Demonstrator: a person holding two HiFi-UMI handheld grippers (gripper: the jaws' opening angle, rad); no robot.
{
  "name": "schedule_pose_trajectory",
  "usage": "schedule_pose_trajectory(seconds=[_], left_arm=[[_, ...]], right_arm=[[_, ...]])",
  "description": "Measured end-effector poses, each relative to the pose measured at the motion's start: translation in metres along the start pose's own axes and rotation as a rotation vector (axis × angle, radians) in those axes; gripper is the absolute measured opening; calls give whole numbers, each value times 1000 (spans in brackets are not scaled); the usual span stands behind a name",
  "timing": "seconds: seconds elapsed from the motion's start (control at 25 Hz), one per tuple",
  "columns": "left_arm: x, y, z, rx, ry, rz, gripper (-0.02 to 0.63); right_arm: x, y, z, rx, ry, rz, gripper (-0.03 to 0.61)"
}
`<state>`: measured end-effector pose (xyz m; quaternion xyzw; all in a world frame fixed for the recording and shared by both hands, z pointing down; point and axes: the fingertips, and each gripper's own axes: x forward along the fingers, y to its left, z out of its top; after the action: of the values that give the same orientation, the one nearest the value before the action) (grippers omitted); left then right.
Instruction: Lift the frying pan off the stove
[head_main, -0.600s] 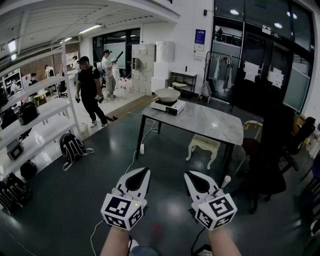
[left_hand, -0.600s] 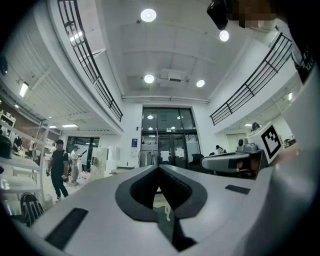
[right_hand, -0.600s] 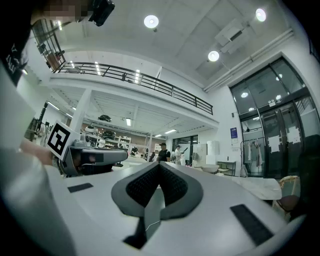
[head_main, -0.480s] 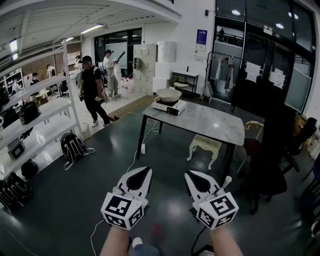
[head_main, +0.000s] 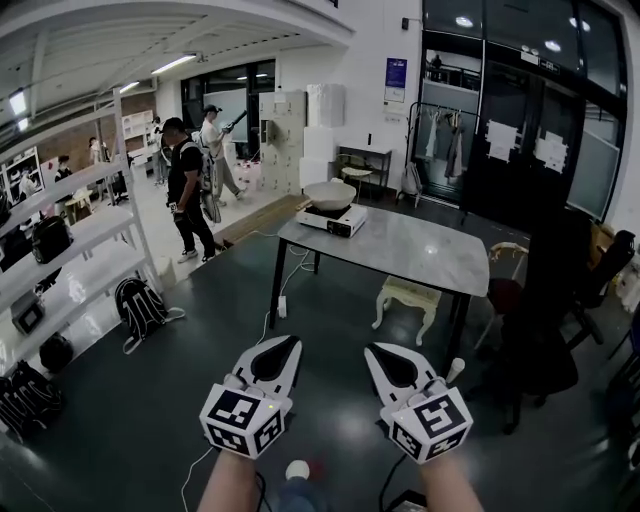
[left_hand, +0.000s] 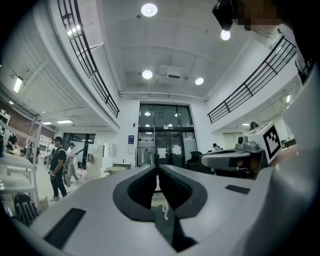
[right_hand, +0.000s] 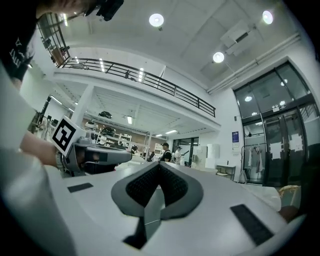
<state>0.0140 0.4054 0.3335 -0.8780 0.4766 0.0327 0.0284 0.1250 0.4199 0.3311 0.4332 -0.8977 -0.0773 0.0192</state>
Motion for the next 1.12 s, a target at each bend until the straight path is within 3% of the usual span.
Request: schedule_pose_trajectory(seconds=[0.24,0.4,0.8,1.0,1.12], left_arm=[[44,32,-7,45,36,-10,12],[76,67,-11,-24,33,-9,12],[163,155,-16,-43,22,-56,12],[199,194,-18,-36,28,-69,12],[214,209,-19,-13,22,-76,12]], right_arm=[[42,-33,0,29,-2,-9,25],[83,-54,-7,45,6,-3,26],[193,-98,-18,25,41,80,28],[231,-125,-22,84,48,28,27],[247,-144,-28,182,37,-17,28]])
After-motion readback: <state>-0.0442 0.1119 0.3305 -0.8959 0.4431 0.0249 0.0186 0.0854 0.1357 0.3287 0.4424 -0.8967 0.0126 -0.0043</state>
